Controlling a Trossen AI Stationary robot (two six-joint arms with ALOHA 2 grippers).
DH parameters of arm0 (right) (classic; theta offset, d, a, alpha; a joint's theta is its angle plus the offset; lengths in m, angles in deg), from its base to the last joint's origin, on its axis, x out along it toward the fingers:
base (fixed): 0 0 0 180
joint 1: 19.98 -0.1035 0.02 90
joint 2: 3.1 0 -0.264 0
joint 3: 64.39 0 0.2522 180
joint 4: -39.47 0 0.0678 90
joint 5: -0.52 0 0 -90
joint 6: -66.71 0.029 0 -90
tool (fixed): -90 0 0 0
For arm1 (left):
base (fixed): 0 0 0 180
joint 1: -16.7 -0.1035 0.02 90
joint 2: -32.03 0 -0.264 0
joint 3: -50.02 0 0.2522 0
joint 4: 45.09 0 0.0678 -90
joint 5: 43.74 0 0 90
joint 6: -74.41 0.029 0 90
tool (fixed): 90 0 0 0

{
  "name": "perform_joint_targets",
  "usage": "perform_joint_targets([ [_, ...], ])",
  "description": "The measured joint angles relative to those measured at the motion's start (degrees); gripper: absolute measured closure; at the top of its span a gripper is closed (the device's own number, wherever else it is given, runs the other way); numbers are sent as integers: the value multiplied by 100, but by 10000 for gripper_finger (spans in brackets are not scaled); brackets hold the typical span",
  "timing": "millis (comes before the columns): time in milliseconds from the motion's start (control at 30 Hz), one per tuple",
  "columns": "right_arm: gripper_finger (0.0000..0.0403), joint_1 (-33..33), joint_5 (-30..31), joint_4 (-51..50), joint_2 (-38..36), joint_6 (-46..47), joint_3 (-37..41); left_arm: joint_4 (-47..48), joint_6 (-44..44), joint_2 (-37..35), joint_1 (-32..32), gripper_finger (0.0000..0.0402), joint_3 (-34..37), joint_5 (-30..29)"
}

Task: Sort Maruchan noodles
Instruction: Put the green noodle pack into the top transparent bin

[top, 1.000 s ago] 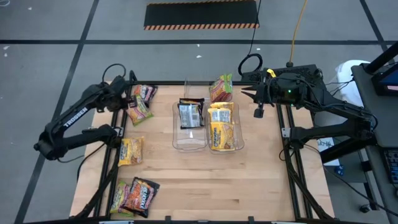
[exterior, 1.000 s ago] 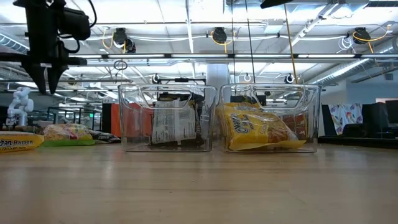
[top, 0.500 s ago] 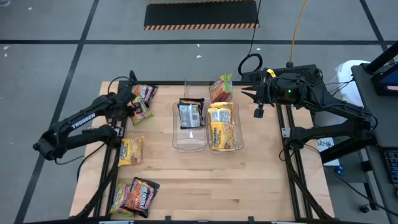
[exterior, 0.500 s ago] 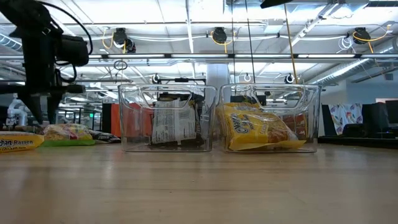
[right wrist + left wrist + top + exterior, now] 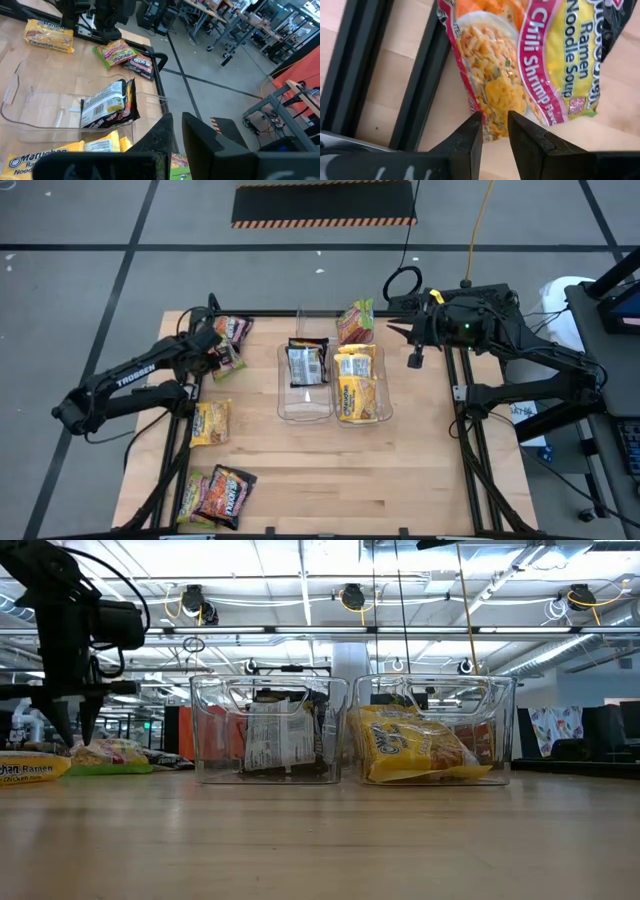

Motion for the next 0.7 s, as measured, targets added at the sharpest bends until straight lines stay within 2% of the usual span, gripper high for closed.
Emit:
perform_joint_targets([
  [267,367,0,1,61,0,-120,0,-96,-98,588,-2,305,0,-100],
  [500,367,0,2,52,0,-118,0,-948,128,1213,0,305,-33,-120],
  [700,367,0,2,46,0,-118,0,-912,240,1639,0,305,-56,-107],
])
